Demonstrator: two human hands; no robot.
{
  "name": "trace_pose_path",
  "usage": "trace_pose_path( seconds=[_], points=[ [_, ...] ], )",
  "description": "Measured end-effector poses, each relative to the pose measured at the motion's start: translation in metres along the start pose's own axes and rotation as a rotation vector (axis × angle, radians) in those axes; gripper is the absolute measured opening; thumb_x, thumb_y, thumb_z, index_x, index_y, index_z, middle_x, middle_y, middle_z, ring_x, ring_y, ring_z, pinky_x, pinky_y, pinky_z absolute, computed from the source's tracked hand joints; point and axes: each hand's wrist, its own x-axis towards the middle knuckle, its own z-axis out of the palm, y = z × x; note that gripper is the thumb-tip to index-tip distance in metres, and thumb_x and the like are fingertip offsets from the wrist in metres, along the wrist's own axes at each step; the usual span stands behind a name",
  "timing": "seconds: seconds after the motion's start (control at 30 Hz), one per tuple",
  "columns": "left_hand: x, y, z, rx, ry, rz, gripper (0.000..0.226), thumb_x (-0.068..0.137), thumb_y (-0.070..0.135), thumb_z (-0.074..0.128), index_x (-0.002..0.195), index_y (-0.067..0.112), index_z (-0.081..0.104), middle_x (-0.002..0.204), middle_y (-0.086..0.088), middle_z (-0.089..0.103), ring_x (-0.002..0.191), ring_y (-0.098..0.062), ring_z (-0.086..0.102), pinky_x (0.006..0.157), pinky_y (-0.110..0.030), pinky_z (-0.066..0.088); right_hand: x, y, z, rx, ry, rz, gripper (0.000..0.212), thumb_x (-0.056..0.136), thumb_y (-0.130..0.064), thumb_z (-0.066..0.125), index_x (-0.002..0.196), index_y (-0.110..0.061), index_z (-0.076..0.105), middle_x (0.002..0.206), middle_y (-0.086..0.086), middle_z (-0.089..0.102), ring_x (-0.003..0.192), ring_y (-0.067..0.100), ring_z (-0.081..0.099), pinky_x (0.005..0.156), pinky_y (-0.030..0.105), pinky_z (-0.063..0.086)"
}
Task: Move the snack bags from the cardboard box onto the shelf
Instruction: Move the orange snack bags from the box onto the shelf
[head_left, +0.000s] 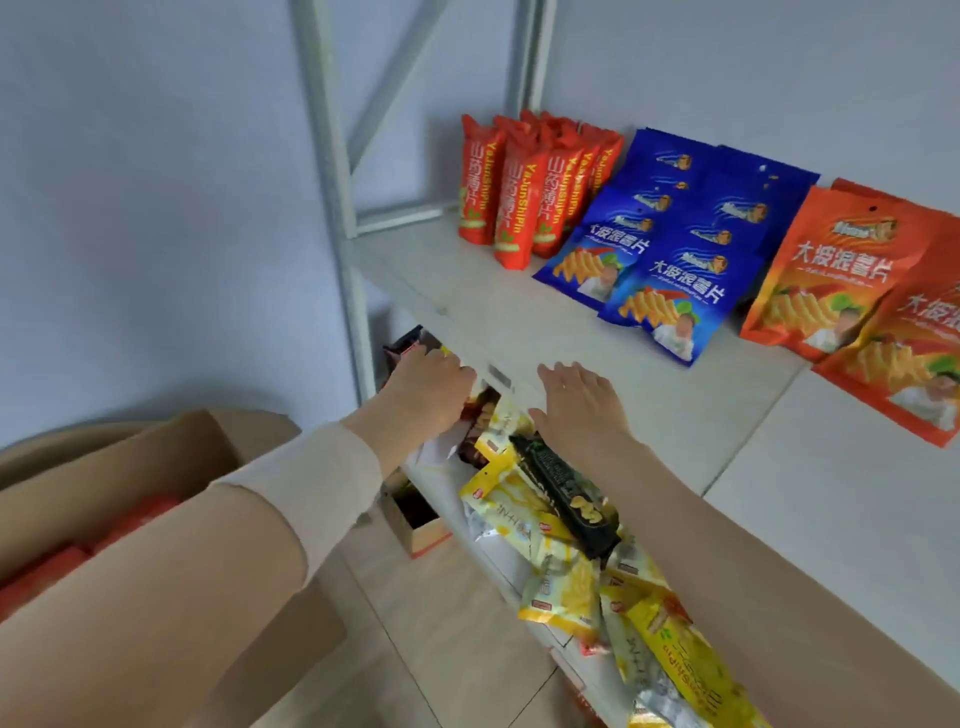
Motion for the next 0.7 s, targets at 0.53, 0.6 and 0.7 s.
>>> trace_pose_path(
  seconds=[0.53,0.6,0.7],
  points=[
    [-0.314,-0.266,0.290,-0.271,-0.481,-0.629,0.034,0.095,0.024,0.044,0.127,0.014,0.047,0.128,-0.008,0.054,0.118,-0.028,0.049,0.098,-0.038,0.035,0.071,-0.457,0.116,-0.059,-0.286,-0.655,0.054,0.099,-0.039,0.033,0.145,-0.012,0.025,0.150,0.010,0.031,0.141,0.027,0.022,0.111,0.039,0.023],
    [-0.342,-0.275,0.326,-0.361,-0.545,-0.690,0.034,0.095,0.024,0.043,0.128,0.013,0.046,0.129,-0.009,0.054,0.119,-0.028,0.049,0.097,-0.037,0.036,0.072,-0.485,0.145,-0.060,-0.341,-0.661,0.051,0.098,-0.038,0.033,0.142,-0.012,0.030,0.147,0.009,0.037,0.139,0.026,0.026,0.110,0.037,0.026],
    [-0.372,-0.276,0.373,-0.568,-0.633,-0.811,0.033,0.095,0.025,0.043,0.126,0.014,0.047,0.126,-0.009,0.056,0.116,-0.027,0.052,0.096,-0.038,0.039,0.069,-0.507,0.185,-0.076,-0.486,-0.639,0.055,0.096,-0.040,0.039,0.143,-0.013,0.029,0.147,0.008,0.036,0.137,0.026,0.030,0.109,0.038,0.028]
  ],
)
